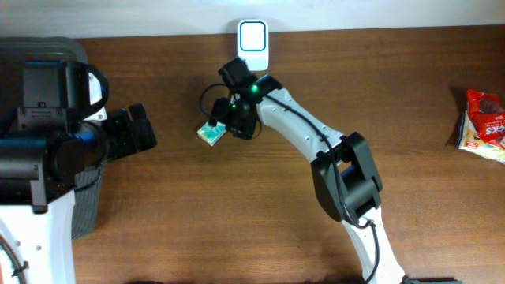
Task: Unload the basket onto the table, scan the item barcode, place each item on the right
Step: 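Reach the right gripper to the green tissue pack and grasp it, then lift the green tissue pack to the scanner with the right gripper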
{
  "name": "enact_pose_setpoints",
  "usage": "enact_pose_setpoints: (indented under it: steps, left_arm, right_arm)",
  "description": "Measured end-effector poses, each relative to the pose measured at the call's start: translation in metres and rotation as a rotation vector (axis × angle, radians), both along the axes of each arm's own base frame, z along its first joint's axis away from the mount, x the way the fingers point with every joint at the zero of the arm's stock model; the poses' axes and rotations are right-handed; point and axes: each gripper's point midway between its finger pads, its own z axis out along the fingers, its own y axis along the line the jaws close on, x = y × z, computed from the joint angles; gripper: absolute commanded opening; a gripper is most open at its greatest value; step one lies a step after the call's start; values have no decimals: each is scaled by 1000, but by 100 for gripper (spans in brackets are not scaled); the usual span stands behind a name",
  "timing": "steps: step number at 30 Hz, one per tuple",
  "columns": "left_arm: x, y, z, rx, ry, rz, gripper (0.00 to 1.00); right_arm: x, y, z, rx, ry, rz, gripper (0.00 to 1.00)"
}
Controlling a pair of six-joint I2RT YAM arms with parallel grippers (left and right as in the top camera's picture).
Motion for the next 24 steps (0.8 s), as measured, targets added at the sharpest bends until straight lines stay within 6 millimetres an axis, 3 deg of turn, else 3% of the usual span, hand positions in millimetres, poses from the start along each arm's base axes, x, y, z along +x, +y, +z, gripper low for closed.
enact_pose_setpoints:
  steps: [6,11,17,18,20,24]
  left_arm:
    - [0,0,0,0,0,0,99]
    - [0,0,0,0,0,0,99]
    - [0,0,0,0,0,1,99]
    - [0,0,0,0,-1,0,99]
    - [0,0,0,0,0,0,99]
    - [0,0,0,0,0,0,99]
  right_arm:
    - [4,-6,-6,-67,-4,-124,59]
    - [3,-11,-23,-87,-1,-166,57]
    - [-1,10,-37,-48,-46,-154,56]
    - [-3,13,-37,-45,-48,-149,54]
    - [-6,19,-37,-41,-51,-140,37]
    - [-8,21,-37,-42,-51,-135,34]
